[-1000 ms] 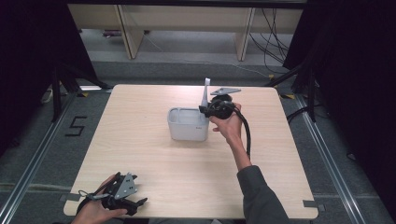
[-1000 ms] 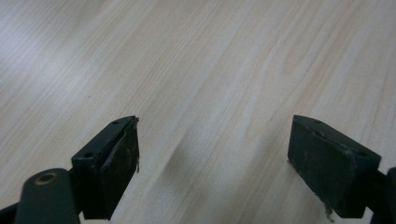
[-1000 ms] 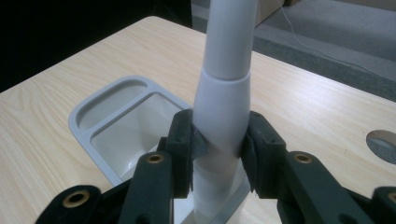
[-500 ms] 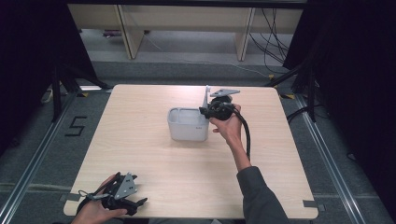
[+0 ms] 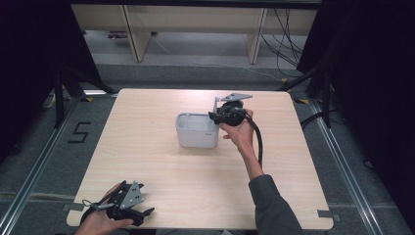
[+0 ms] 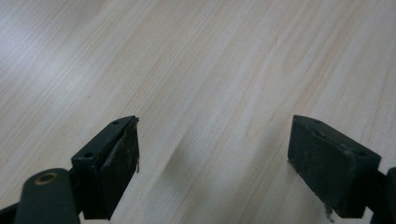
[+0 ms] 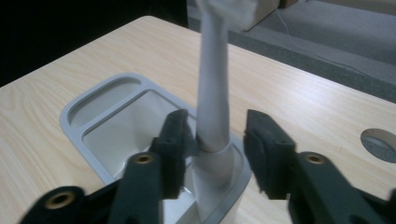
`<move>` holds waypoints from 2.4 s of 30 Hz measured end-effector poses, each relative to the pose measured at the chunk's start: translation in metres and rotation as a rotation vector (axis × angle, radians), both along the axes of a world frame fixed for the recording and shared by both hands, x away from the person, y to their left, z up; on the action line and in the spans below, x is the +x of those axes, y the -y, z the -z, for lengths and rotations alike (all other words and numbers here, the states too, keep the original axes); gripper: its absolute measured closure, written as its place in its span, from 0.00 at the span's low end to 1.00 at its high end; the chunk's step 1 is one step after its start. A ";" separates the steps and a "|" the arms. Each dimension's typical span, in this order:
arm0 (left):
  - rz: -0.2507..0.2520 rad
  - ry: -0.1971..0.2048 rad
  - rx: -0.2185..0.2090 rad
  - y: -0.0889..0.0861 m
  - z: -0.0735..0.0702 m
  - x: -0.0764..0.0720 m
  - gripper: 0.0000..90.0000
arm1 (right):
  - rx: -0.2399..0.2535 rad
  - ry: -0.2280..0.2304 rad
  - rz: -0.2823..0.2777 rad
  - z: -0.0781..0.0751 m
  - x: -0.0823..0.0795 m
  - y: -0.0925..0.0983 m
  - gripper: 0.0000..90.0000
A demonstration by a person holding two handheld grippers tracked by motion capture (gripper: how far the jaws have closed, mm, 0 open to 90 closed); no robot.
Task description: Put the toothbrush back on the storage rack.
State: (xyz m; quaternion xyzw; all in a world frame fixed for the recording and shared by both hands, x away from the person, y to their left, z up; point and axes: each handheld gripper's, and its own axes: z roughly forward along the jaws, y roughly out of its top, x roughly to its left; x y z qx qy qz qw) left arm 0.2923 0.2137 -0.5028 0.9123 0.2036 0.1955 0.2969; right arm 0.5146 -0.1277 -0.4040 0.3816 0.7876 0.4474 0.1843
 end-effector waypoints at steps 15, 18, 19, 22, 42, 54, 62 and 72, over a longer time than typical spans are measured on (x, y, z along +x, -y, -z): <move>-0.003 0.002 -0.001 0.000 0.000 0.000 0.18 | 0.044 0.015 0.027 -0.011 -0.017 0.008 0.44; -0.003 0.003 -0.001 0.000 0.000 0.000 0.18 | 0.032 0.028 0.025 -0.013 -0.018 0.012 0.44; -0.004 0.002 -0.002 0.000 0.000 0.000 0.18 | 0.042 0.017 0.038 -0.013 -0.020 0.013 0.44; -0.003 0.001 -0.001 0.000 0.000 0.000 0.18 | 0.054 0.020 0.029 -0.014 -0.022 0.015 0.42; -0.002 0.000 0.005 0.000 0.000 0.000 0.18 | 0.065 0.055 0.020 -0.010 -0.049 0.037 0.36; -0.005 0.000 0.005 0.000 0.001 0.000 0.18 | 0.053 0.032 -0.016 -0.004 -0.071 0.040 0.33; -0.005 0.001 0.004 -0.001 0.000 0.000 0.18 | 0.021 0.031 -0.045 0.007 -0.086 0.042 0.31; -0.007 -0.001 0.003 0.000 0.000 0.000 0.18 | 0.017 0.017 -0.047 0.013 -0.096 0.045 0.30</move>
